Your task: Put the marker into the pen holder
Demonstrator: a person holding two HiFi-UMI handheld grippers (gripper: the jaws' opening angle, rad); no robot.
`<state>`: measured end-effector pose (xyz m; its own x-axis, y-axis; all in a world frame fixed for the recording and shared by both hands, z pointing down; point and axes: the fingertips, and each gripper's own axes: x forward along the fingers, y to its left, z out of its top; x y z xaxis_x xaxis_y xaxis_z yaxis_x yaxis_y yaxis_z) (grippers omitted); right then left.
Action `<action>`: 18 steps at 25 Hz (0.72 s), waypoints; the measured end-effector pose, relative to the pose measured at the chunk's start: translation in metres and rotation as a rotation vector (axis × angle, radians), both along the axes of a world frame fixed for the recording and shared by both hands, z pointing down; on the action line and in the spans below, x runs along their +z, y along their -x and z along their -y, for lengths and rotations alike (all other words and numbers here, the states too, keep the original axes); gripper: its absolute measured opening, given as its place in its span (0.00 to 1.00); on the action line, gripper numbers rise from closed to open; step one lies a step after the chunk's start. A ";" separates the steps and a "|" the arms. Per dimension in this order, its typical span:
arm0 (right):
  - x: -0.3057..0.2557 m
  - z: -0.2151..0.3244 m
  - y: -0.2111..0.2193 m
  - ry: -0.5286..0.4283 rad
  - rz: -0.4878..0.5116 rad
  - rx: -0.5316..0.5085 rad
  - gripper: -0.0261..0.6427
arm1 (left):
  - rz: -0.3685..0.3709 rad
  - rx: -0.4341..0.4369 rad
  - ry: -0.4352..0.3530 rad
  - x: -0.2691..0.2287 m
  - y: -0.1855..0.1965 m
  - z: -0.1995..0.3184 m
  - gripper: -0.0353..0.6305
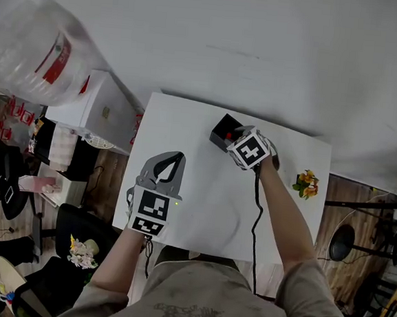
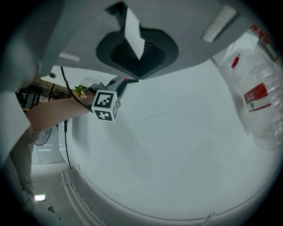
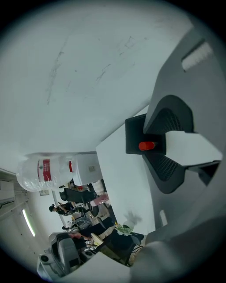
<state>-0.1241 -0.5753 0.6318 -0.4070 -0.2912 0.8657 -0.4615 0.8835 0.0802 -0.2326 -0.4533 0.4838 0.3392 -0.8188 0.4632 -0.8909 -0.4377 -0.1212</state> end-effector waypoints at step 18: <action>-0.258 -0.100 -0.017 -0.330 0.615 0.164 0.09 | 0.122 0.009 -0.293 -0.126 0.009 -0.018 0.06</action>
